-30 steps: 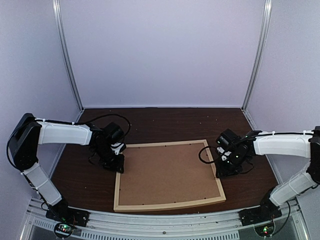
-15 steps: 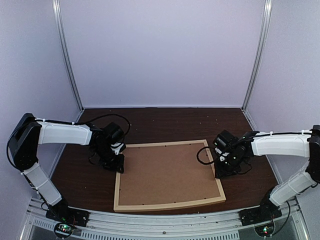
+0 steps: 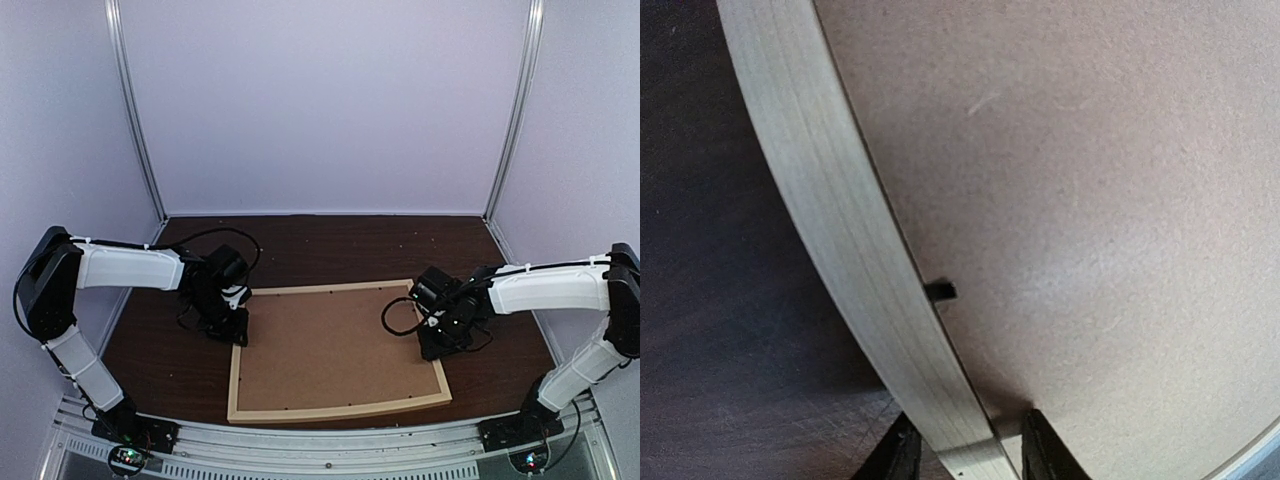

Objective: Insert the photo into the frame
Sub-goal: Press the fastener onto the backboard, then position the photo frame at the center of the board.

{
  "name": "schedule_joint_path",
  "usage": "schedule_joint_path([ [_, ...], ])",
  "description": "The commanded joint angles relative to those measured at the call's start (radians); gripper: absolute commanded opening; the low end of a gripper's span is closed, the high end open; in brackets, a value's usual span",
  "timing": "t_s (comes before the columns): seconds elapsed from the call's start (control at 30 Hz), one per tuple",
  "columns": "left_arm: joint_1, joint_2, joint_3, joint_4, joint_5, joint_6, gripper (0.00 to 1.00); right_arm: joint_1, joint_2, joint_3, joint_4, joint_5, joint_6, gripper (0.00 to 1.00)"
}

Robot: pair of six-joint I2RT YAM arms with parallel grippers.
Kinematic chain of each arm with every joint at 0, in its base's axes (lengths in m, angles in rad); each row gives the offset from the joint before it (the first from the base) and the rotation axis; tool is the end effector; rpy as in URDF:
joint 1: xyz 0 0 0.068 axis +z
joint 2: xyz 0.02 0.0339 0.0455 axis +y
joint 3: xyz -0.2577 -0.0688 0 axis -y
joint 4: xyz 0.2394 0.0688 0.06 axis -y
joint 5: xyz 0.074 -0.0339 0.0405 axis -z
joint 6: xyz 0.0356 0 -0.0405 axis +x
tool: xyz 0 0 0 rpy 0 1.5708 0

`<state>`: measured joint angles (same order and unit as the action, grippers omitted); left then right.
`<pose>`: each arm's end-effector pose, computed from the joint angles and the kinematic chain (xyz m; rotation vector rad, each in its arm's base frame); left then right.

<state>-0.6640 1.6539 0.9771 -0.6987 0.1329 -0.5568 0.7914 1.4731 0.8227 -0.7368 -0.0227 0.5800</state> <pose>0.2230 -0.1805 0.1599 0.1826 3.0339 -0.3364 0.1693 0.1725 0.1650 -0.3204 2.9901 0.2017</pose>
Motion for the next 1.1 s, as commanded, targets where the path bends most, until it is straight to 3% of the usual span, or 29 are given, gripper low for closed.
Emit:
schedule_joint_path([
  [0.0,-0.008,0.01,-0.019,0.062,-0.004,-0.005,0.36,0.02,0.044,-0.009,0.035,-0.042,0.01,0.43],
  [0.17,-0.008,-0.02,-0.013,0.063,-0.026,-0.001,0.43,0.009,-0.02,0.018,-0.012,-0.017,0.0,0.43],
  [0.3,-0.008,-0.063,-0.001,0.062,-0.059,0.01,0.58,-0.017,-0.083,-0.002,-0.028,-0.031,-0.005,0.44],
  [0.43,-0.008,-0.116,0.008,0.055,-0.092,0.028,0.8,-0.03,-0.134,-0.054,0.0,-0.096,-0.008,0.45],
  [0.63,-0.008,-0.214,0.003,0.056,-0.146,0.034,0.96,-0.037,-0.189,-0.138,0.024,-0.143,0.003,0.46],
  [0.83,-0.008,-0.267,0.006,0.07,-0.139,0.047,0.98,-0.058,-0.208,-0.218,0.093,-0.195,0.009,0.44],
  [1.07,-0.018,-0.289,-0.022,0.17,-0.008,0.074,0.96,-0.095,-0.168,-0.251,0.171,-0.246,-0.006,0.26],
])
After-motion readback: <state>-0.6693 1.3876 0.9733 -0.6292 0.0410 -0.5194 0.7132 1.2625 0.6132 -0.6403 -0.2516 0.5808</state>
